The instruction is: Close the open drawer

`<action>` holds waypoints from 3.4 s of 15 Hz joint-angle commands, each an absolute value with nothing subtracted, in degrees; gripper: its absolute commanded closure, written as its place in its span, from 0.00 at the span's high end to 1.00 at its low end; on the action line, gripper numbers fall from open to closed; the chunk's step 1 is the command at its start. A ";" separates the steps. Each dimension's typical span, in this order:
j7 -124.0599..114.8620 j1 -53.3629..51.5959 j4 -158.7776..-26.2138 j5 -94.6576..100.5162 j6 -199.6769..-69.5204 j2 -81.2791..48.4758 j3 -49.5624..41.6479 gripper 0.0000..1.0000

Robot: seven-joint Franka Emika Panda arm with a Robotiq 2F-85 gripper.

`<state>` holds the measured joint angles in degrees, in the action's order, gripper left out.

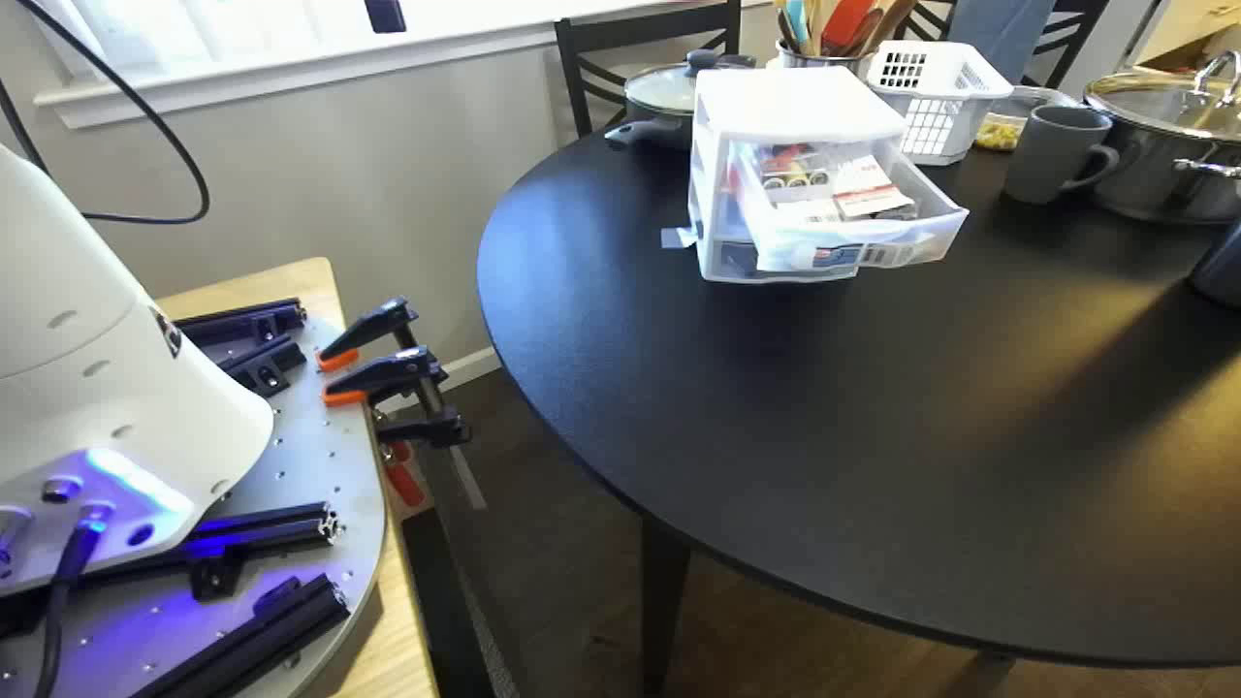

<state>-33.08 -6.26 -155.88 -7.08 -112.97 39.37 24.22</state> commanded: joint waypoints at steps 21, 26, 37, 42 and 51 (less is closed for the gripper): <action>-41.44 16.82 -149.67 4.86 -123.36 16.86 4.67 1.00; -40.21 14.10 -148.88 4.35 -122.36 17.11 2.15 1.00; -39.70 16.47 -144.17 15.01 -124.39 11.61 -2.72 1.00; -45.83 15.59 -140.05 27.51 -127.12 6.18 -2.75 1.00; -61.94 11.83 -133.82 37.59 -130.66 -7.85 -7.95 0.41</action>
